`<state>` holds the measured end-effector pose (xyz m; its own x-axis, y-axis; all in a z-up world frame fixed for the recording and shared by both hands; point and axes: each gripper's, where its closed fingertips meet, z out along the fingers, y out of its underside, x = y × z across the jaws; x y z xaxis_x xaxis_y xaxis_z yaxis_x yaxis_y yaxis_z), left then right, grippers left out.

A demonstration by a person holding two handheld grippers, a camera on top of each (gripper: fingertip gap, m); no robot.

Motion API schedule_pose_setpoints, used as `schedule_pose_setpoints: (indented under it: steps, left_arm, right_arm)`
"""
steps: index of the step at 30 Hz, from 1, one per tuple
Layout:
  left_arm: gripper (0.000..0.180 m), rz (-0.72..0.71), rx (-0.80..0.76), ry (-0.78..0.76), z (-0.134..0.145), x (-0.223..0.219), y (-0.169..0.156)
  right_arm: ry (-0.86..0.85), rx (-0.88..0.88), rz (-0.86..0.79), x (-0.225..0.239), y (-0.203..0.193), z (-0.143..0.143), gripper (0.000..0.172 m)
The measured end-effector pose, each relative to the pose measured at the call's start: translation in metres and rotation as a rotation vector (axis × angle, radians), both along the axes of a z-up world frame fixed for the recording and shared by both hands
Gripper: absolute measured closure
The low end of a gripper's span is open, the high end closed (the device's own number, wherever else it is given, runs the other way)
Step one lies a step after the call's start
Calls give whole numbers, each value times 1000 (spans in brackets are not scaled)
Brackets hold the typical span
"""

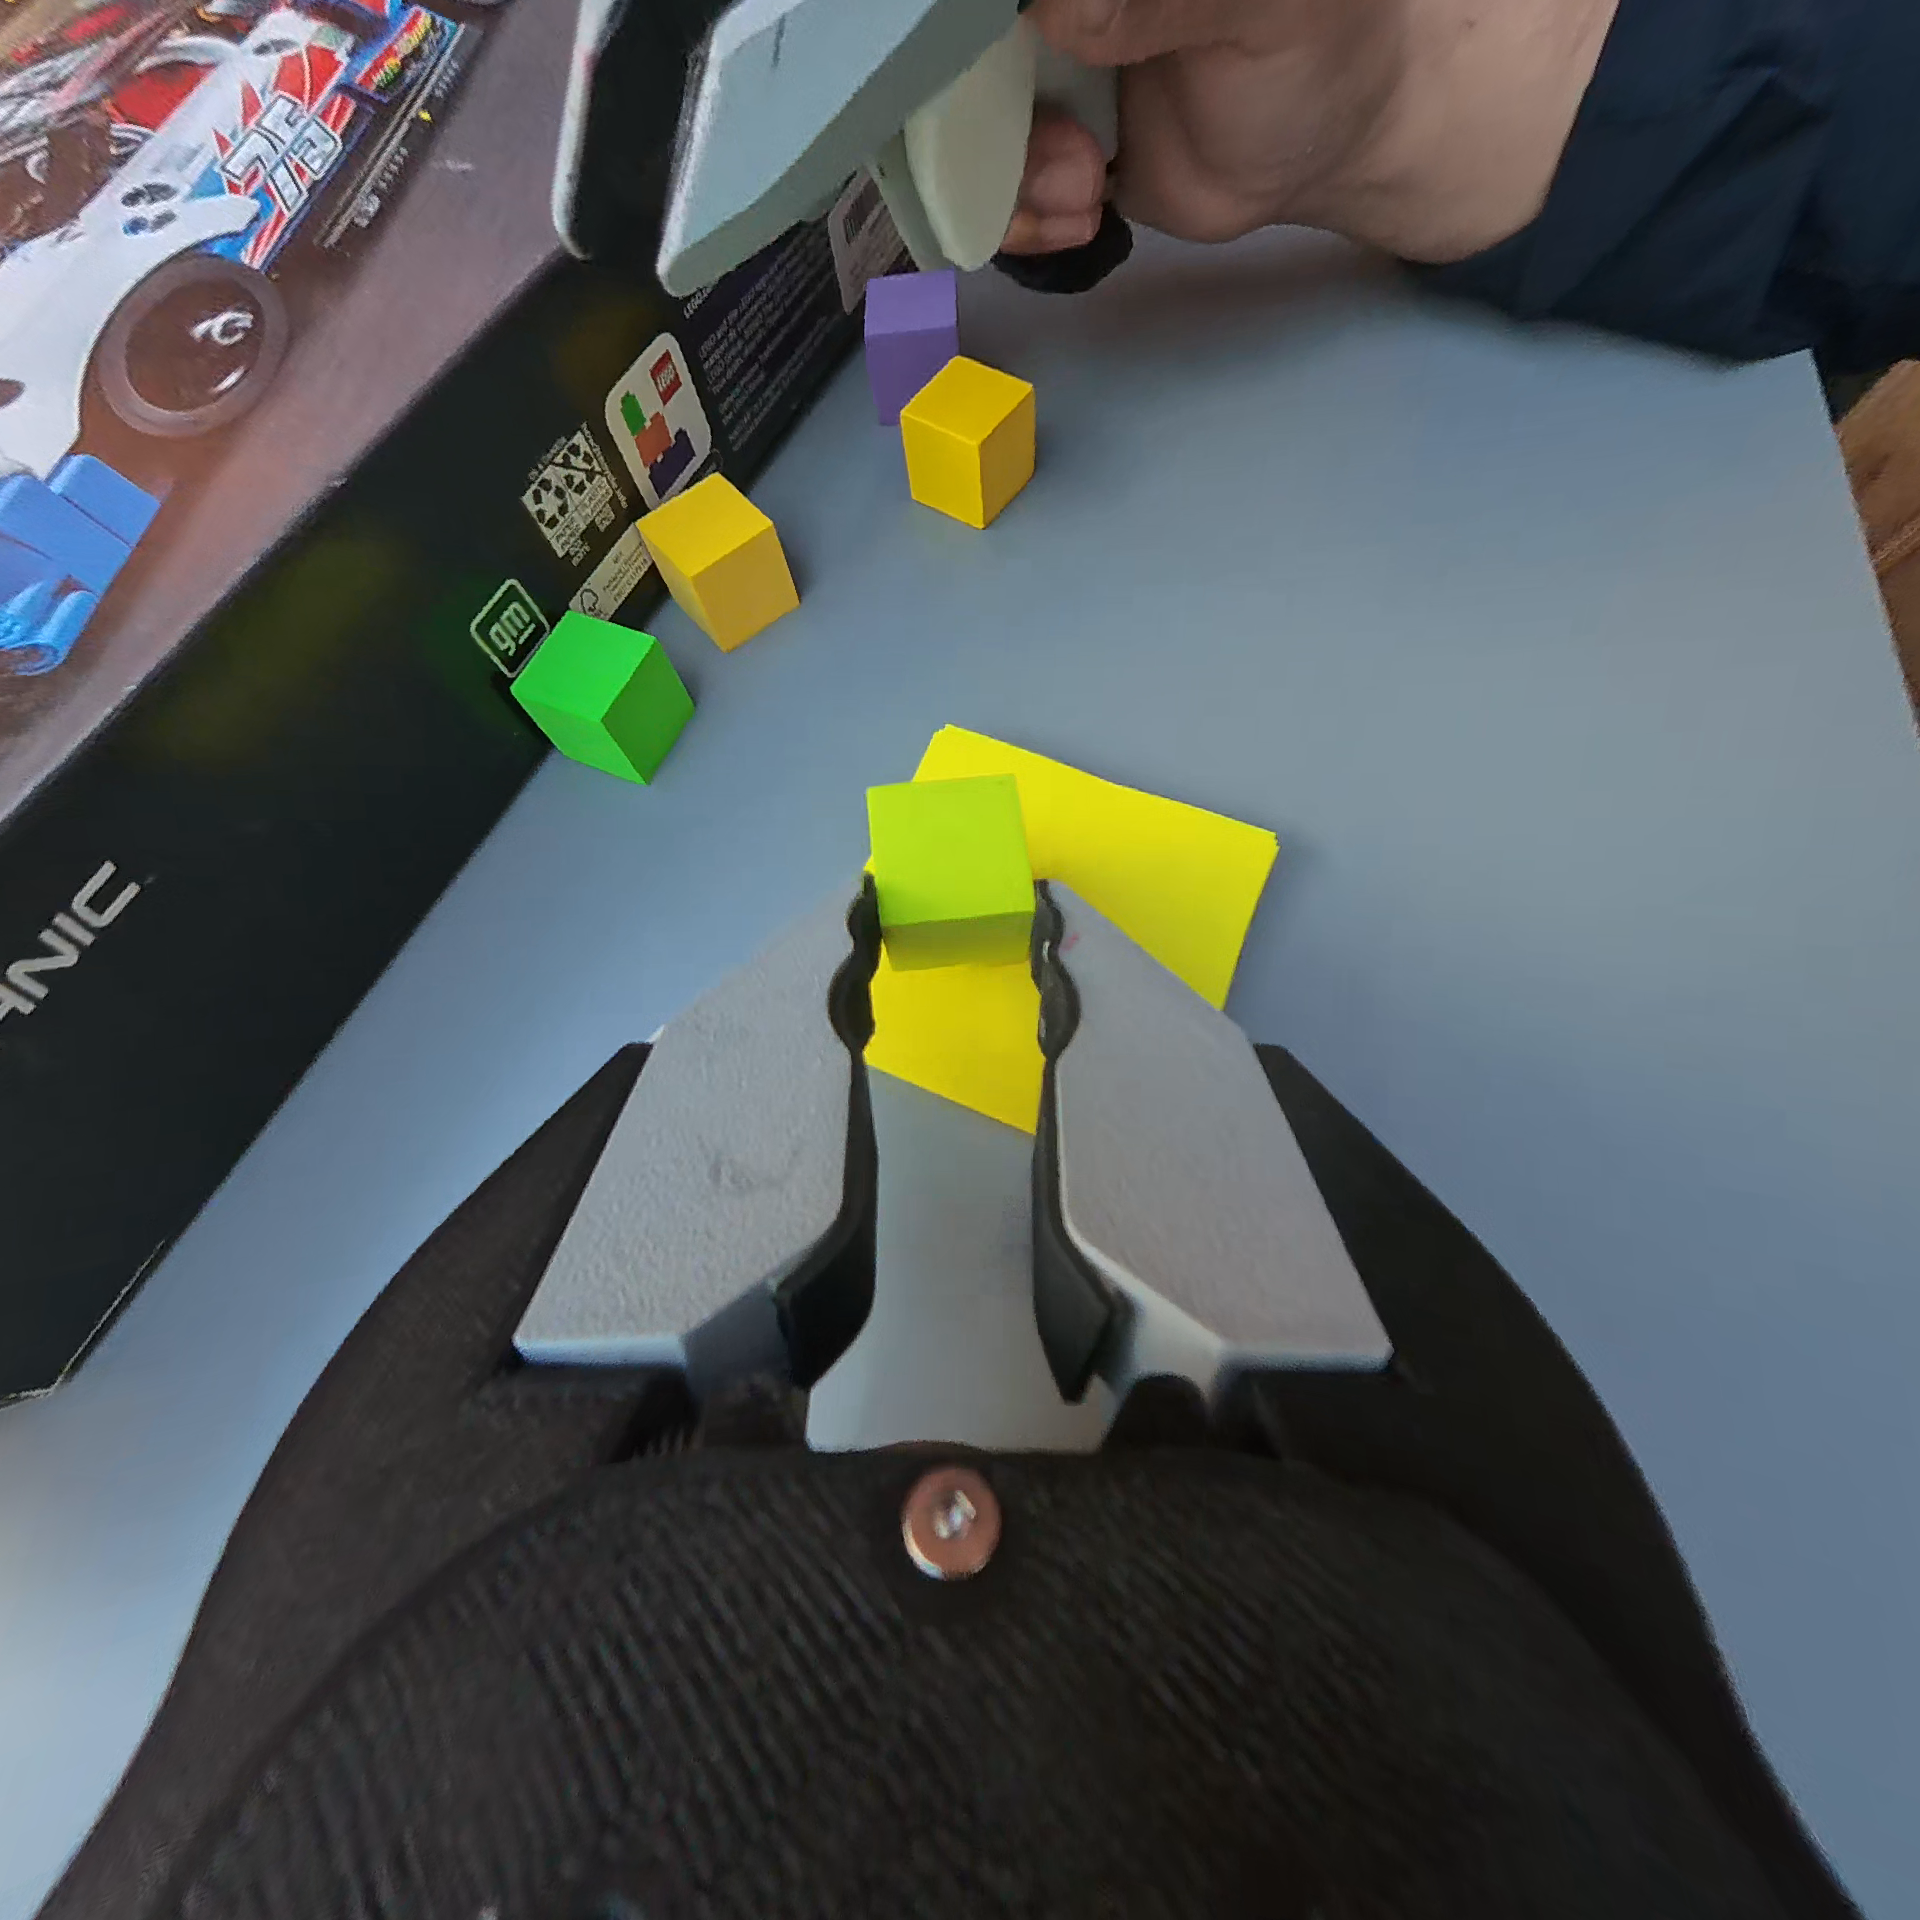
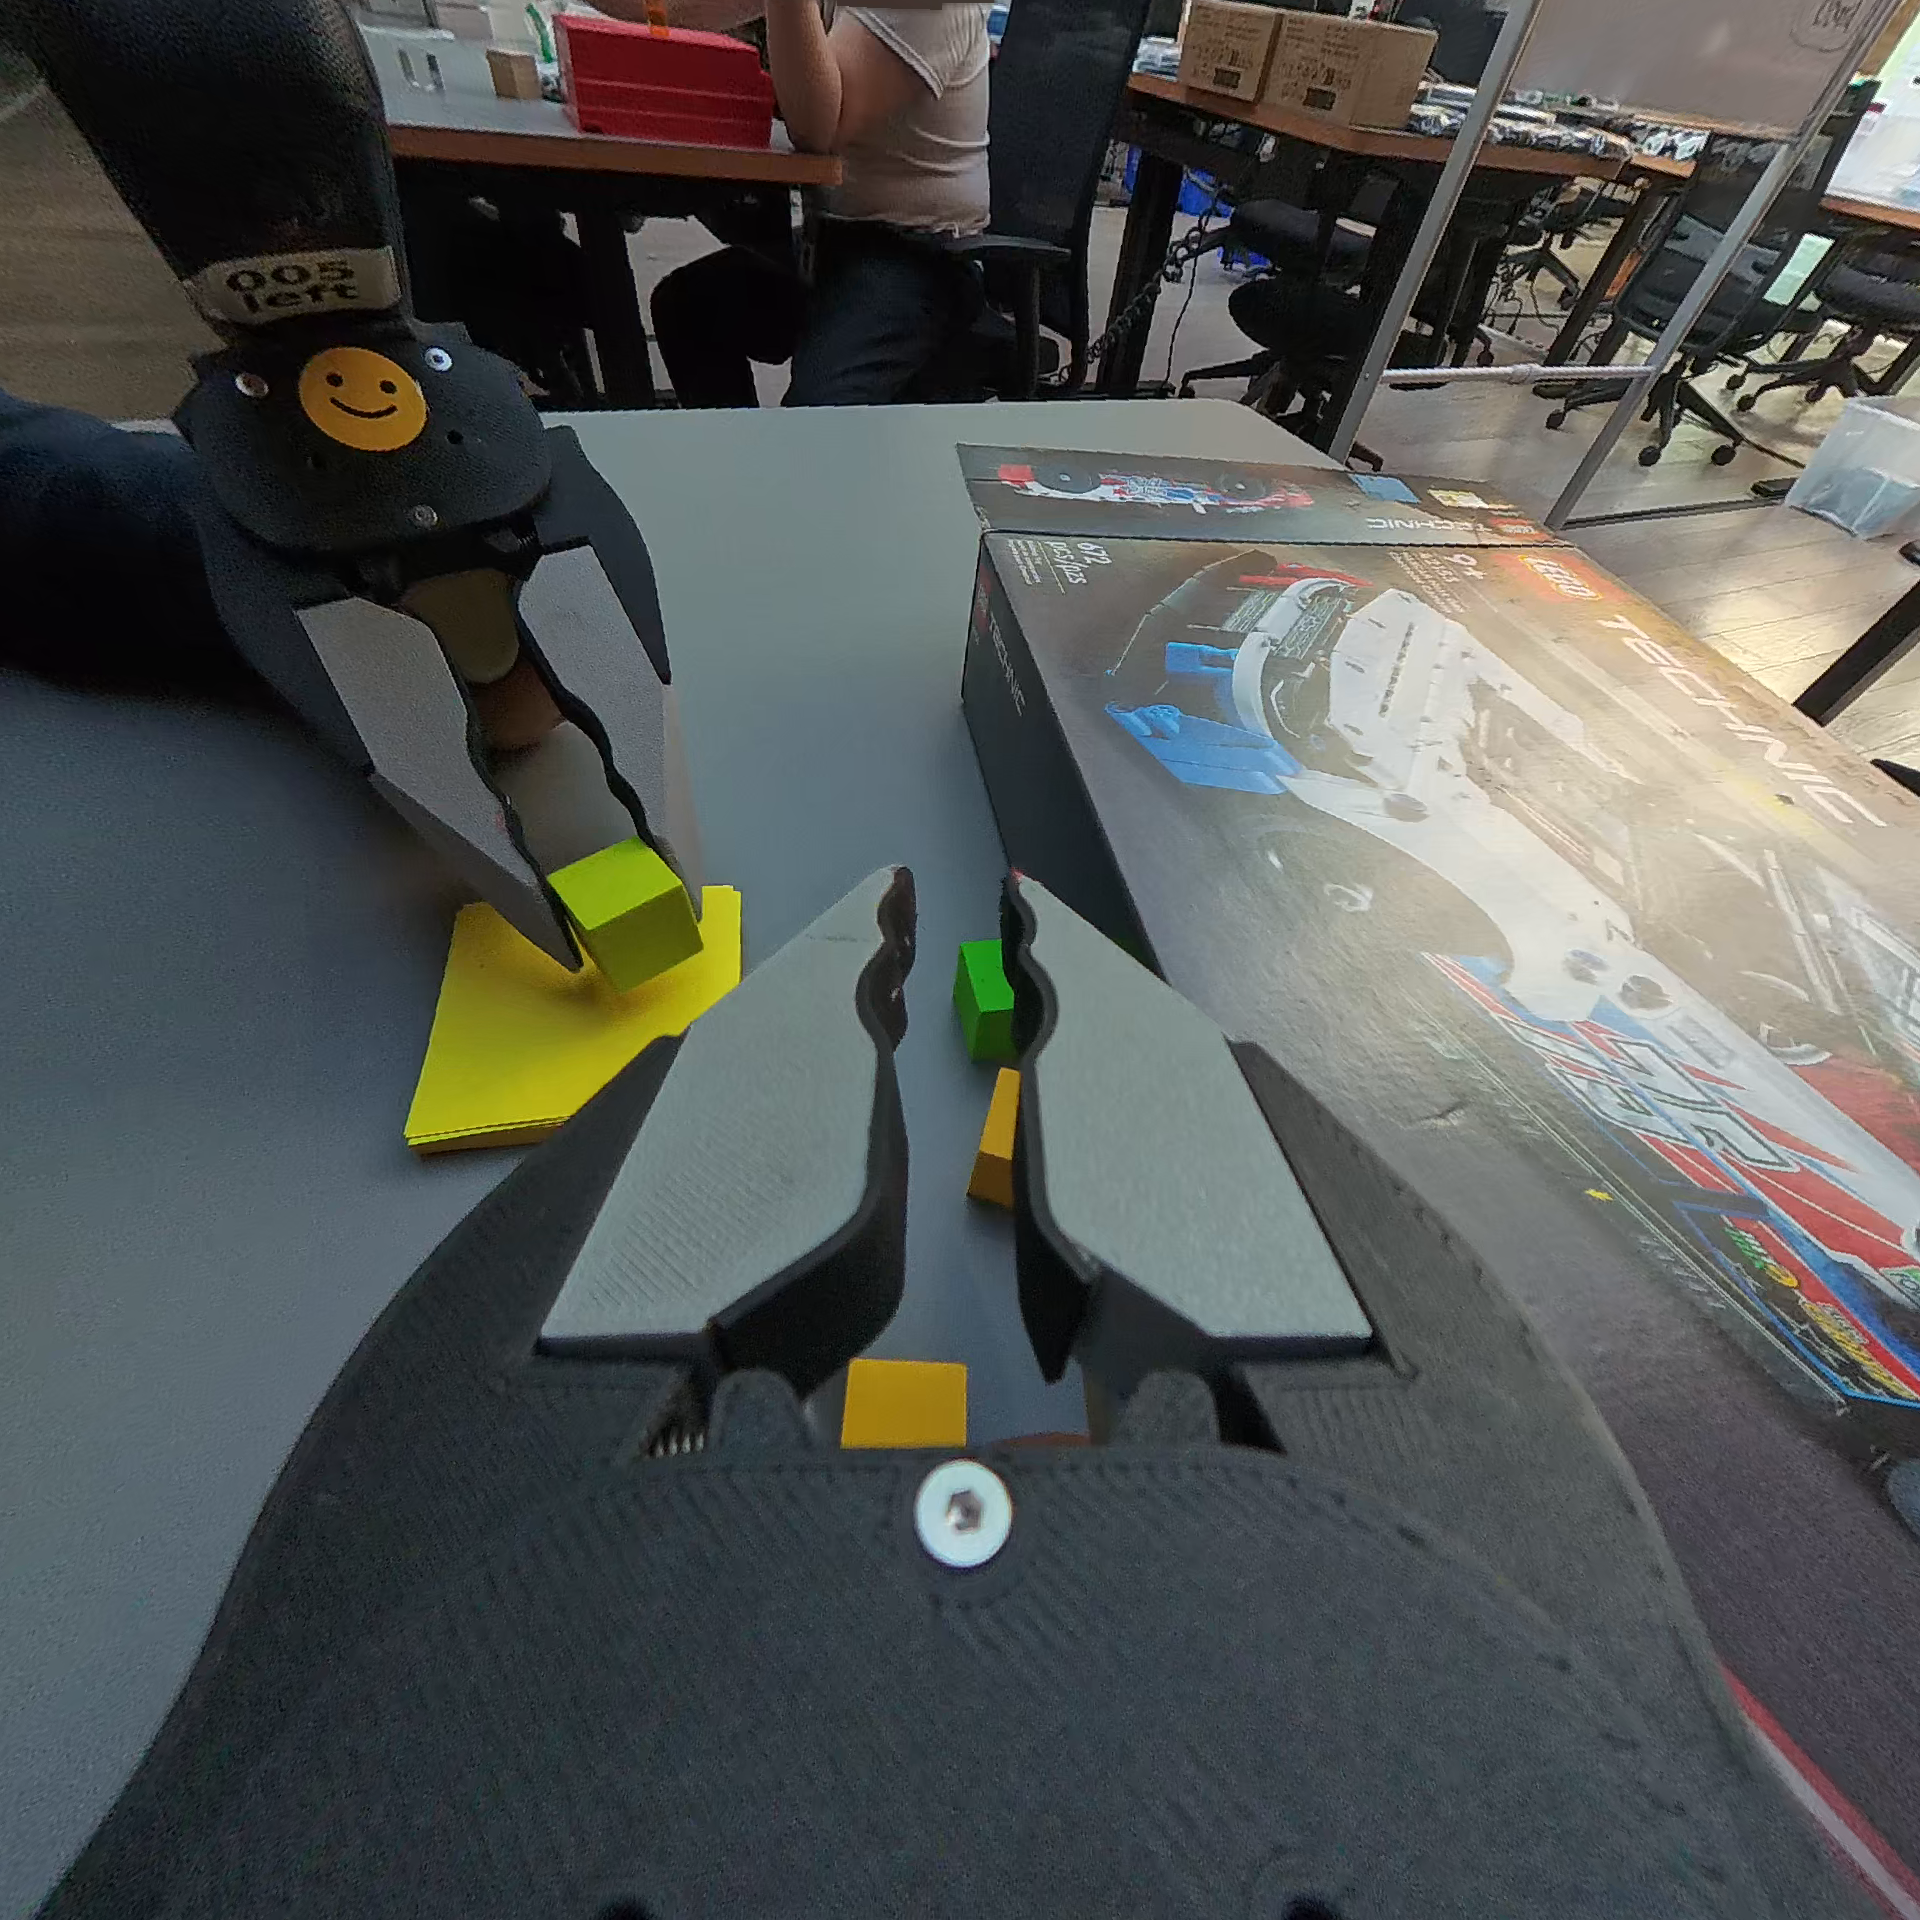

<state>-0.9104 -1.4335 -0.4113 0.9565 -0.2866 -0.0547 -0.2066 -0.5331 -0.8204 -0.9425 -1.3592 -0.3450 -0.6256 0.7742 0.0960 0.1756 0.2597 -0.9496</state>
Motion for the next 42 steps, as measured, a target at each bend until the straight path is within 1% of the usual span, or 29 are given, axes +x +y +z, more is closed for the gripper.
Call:
schedule_pose_setpoints:
  steps: [3, 5, 8, 11, 16, 23, 28, 37, 39, 42]
  left_arm:
    - [154, -47, -14, -44, 0, 3, -6]
    - [154, -130, -78, -61, -8, 13, -15]
    - [154, -177, -91, -26, -12, 20, -18]
    - [154, -182, -94, -13, -13, 21, -18]
    - [143, -144, -90, -36, -11, 15, -16]
    - [137, -86, -100, -36, -13, -1, -17]
    - [133, -113, -107, -35, -14, 4, -19]
    - [146, -153, -100, -17, -13, 17, -20]
    - [152, -146, -99, -10, -13, 18, -19]
    - [153, -123, -105, -15, -13, 21, -15]
  right_arm:
    - [6, 6, -8, 0, 2, 1, 159]
    - [7, -8, -6, 0, 2, 2, 159]
    - [7, -17, -1, 1, 2, 3, 159]
    - [5, -11, 10, 2, -1, 3, 159]
    - [-27, 28, 10, 1, -4, -6, 157]
    - [-15, 9, 1, 2, 0, -1, 157]
    - [-11, 22, 1, 2, 0, -1, 157]
    - [-12, 14, -2, 2, 1, -1, 157]
    - [-16, 17, 1, 1, 1, -2, 157]
    - [-22, 23, 4, 1, -1, -4, 157]
